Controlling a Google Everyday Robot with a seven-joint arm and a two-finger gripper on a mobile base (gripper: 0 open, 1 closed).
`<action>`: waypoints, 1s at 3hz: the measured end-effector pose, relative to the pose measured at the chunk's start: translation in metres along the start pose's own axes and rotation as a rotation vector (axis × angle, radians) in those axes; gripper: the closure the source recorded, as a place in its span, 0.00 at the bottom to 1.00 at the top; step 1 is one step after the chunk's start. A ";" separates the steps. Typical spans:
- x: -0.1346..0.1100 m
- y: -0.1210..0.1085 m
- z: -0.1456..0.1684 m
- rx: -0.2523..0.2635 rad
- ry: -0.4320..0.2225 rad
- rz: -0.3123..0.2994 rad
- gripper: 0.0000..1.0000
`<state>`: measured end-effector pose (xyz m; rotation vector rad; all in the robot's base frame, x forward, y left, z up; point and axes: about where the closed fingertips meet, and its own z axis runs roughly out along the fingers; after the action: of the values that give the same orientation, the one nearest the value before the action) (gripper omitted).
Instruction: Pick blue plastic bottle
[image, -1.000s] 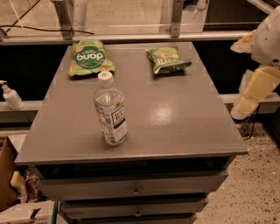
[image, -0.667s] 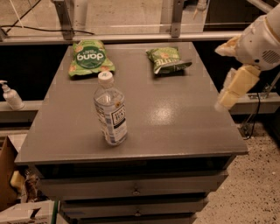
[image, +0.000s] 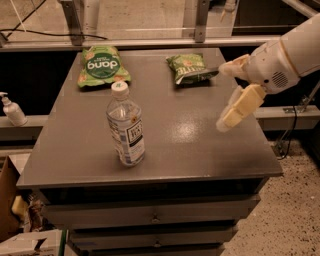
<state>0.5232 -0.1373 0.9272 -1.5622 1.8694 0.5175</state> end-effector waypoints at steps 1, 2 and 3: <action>-0.019 0.036 0.023 -0.071 -0.103 -0.005 0.00; -0.034 0.073 0.052 -0.138 -0.175 -0.035 0.00; -0.034 0.073 0.052 -0.137 -0.175 -0.036 0.00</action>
Offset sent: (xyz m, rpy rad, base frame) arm -0.0851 0.1074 -0.0393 0.2611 0.0475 0.2038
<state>0.4667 -0.0629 0.9060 -1.5803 1.7022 0.7551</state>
